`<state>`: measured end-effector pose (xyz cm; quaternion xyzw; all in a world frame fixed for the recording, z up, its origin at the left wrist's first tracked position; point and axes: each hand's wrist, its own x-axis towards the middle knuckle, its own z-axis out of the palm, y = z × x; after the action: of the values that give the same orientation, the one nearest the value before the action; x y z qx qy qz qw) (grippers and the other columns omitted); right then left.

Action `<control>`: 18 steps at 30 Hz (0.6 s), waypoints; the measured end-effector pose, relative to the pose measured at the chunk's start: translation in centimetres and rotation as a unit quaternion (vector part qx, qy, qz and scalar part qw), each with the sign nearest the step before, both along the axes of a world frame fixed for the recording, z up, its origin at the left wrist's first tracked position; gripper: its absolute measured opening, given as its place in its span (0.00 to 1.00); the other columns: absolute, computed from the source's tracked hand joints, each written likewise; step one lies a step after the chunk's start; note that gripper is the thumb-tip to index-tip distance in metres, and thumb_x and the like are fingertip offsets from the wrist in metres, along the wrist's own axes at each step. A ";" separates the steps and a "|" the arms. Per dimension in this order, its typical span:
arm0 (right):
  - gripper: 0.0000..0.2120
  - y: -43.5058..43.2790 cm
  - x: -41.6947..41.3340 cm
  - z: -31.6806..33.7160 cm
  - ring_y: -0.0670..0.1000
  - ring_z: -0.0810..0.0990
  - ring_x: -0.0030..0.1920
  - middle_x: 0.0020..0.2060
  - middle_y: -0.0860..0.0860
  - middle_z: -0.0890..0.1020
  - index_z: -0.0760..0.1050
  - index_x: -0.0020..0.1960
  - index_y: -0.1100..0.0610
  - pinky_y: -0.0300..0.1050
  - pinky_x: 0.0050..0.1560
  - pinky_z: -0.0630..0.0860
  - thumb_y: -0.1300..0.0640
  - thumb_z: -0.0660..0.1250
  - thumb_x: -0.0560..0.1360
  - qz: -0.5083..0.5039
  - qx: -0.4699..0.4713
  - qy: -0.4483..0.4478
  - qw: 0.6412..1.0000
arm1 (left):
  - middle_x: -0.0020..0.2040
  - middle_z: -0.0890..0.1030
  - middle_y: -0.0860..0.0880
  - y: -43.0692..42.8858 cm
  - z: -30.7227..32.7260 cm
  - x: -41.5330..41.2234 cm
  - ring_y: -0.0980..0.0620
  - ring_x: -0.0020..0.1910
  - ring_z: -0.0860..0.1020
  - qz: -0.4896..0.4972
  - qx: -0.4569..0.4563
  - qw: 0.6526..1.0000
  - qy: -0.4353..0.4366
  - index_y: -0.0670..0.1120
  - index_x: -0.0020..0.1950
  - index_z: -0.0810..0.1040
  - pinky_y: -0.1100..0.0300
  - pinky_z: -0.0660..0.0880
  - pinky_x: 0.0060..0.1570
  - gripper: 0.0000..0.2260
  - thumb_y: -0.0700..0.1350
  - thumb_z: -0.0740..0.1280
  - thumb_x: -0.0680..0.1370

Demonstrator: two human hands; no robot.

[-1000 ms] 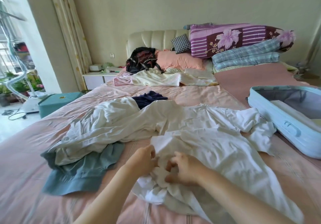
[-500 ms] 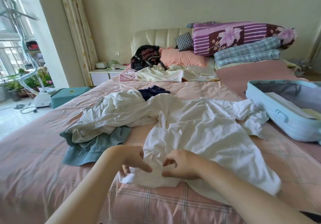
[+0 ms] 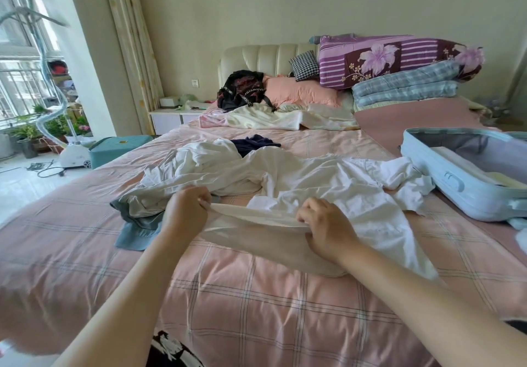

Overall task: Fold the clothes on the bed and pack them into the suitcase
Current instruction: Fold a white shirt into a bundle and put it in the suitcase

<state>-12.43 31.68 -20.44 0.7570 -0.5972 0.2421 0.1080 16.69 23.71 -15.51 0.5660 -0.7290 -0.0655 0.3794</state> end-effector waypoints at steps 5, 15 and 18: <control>0.13 0.4 -2.3 -0.1 0.53 0.73 0.44 0.46 0.47 0.70 0.70 0.47 0.51 0.45 0.39 0.64 0.68 0.61 0.71 -0.066 0.108 0.016 0.992 | 0.44 0.82 0.51 -0.1 -1.1 -1.0 0.50 0.41 0.78 -0.017 0.230 0.938 -0.260 0.52 0.41 0.84 0.59 0.74 0.39 0.10 0.38 0.68 0.73; 0.16 3.4 -0.1 -3.9 0.52 0.73 0.47 0.49 0.51 0.74 0.76 0.54 0.49 0.47 0.47 0.70 0.50 0.65 0.67 0.149 -0.014 0.192 0.970 | 0.59 0.66 0.54 0.6 -3.0 -1.9 0.47 0.57 0.72 -0.130 0.328 0.867 -0.352 0.61 0.61 0.69 0.50 0.76 0.58 0.32 0.51 0.81 0.63; 0.07 2.8 -0.3 -5.4 0.50 0.79 0.44 0.44 0.47 0.78 0.77 0.48 0.49 0.45 0.45 0.74 0.55 0.65 0.71 0.052 -0.008 0.195 0.979 | 0.59 0.72 0.50 0.6 -4.2 -1.6 0.49 0.49 0.75 -0.162 0.235 0.902 -0.323 0.59 0.50 0.71 0.60 0.75 0.46 0.19 0.35 0.69 0.71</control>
<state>-12.78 34.53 -25.81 0.8187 -0.5228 0.0999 0.2154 15.04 24.28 -19.68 0.5032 -0.8565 -0.1085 -0.0370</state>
